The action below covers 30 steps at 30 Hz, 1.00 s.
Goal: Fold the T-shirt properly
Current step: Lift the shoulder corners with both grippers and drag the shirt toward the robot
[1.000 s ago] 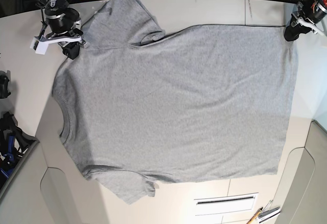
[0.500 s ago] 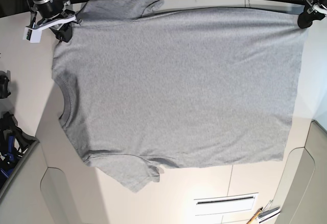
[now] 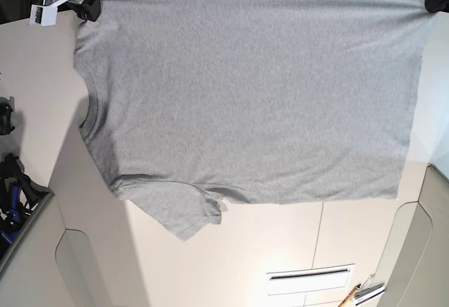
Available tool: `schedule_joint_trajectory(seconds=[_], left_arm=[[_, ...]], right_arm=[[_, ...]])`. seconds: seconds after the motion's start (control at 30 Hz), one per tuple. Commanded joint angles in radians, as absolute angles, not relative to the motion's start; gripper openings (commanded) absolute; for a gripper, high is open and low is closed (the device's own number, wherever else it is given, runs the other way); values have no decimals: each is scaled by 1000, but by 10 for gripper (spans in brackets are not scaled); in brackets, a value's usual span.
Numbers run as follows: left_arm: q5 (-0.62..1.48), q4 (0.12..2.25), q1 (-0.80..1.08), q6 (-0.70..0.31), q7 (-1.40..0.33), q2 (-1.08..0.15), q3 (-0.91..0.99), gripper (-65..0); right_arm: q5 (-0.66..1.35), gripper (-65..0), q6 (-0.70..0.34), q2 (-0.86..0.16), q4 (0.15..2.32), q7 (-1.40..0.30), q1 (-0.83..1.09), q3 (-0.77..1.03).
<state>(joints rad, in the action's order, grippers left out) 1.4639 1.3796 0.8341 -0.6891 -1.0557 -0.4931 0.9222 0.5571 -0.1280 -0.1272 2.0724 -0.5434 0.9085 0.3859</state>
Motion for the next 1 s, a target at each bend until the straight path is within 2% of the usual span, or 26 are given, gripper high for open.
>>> schedule_joint_trajectory(seconds=[0.0, 0.17, 0.4, 0.67, 0.97], left_arm=[[1484, 1389, 855, -698, -1042, -513, 937, -650], [1484, 1400, 840, -698, -1039, -513, 937, -650], [1484, 1420, 711, -698, -1037, -515, 925, -650], [1411, 1420, 582, -698, -986, -547, 776, -650], [1298, 1420, 512, -698, -913, -566, 772, -650]], right_arm=[[557, -650, -131, -136, 2107, -525, 937, 394], [557, -650, -131, -136, 2178, -524, 945, 394], [544, -650, -136, -136, 2173, -524, 823, 382], [458, -650, -139, -136, 2044, -520, 639, 315], [451, -650, -138, -135, 1916, -513, 489, 291]])
